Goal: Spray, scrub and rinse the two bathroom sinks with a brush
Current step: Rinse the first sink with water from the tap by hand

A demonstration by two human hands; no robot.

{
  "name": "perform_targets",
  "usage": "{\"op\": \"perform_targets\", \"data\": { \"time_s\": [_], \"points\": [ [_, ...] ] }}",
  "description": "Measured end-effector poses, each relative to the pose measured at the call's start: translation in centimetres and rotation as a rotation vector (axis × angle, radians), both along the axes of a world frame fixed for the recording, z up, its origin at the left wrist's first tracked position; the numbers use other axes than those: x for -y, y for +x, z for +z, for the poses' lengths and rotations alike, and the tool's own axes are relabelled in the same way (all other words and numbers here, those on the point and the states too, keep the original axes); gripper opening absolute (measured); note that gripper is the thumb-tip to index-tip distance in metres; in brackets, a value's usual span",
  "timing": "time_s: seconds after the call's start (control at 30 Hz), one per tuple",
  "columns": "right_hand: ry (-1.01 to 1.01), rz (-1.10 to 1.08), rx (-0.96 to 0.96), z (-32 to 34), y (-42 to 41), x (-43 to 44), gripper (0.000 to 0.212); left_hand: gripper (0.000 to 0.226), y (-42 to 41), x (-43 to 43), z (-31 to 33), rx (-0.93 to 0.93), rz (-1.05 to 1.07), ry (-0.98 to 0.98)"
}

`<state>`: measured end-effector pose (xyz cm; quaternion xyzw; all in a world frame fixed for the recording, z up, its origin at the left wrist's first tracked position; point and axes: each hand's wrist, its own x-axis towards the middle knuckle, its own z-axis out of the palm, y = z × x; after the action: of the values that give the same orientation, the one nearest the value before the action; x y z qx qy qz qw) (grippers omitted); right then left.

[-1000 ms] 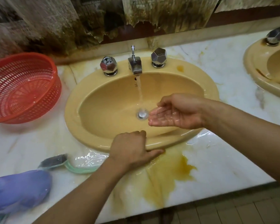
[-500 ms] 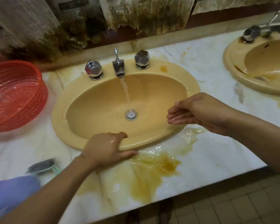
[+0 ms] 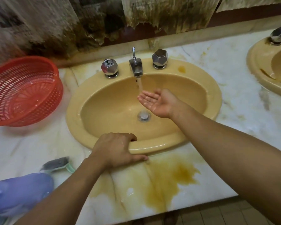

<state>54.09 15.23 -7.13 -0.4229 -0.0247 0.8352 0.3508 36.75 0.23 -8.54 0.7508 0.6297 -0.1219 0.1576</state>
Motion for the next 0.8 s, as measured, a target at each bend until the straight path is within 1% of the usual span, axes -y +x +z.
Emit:
{"op": "perform_targets", "data": {
  "time_s": [0.1,0.17,0.23,0.33,0.4,0.53,0.6,0.63,0.73,0.8],
  "points": [
    [-0.028,-0.059,-0.023,-1.2,-2.2,-1.4,0.033,0.092,-0.4,-0.3,0.0,0.051,0.031,-0.018],
    [-0.026,-0.051,-0.023,-1.5,-2.8,-1.8,0.031,0.091,-0.5,-0.5,0.1,0.068,0.047,-0.04],
    [-0.004,0.015,-0.022,-1.0,-2.8,-1.6,0.03,0.091,-0.5,-0.5,0.2,0.081,0.054,-0.061],
    [0.042,0.172,-0.029,1.6,-1.7,-0.1,0.027,0.091,-0.4,-0.5,0.4,0.087,0.06,-0.075],
    [0.087,0.309,0.04,4.0,-0.6,1.5,0.029,0.09,0.0,-0.1,0.6,0.059,0.052,-0.051],
    [0.243,0.633,0.308,8.0,2.0,5.2,0.029,0.088,3.0,0.9,0.5,-0.017,0.08,0.055],
    [0.362,0.731,0.484,9.0,3.2,6.8,0.032,0.09,5.8,0.7,0.1,-0.017,0.106,0.068],
    [0.433,0.735,0.571,9.0,3.9,7.3,0.032,0.089,7.0,0.4,0.2,-0.004,0.115,0.054],
    [0.694,0.646,0.846,8.2,6.5,8.2,0.028,0.076,8.0,-0.8,0.8,0.06,0.119,-0.058],
    [0.816,0.559,1.038,7.0,8.6,8.7,0.022,0.066,6.7,-1.1,1.8,0.192,0.108,-0.17]
  ]
}}
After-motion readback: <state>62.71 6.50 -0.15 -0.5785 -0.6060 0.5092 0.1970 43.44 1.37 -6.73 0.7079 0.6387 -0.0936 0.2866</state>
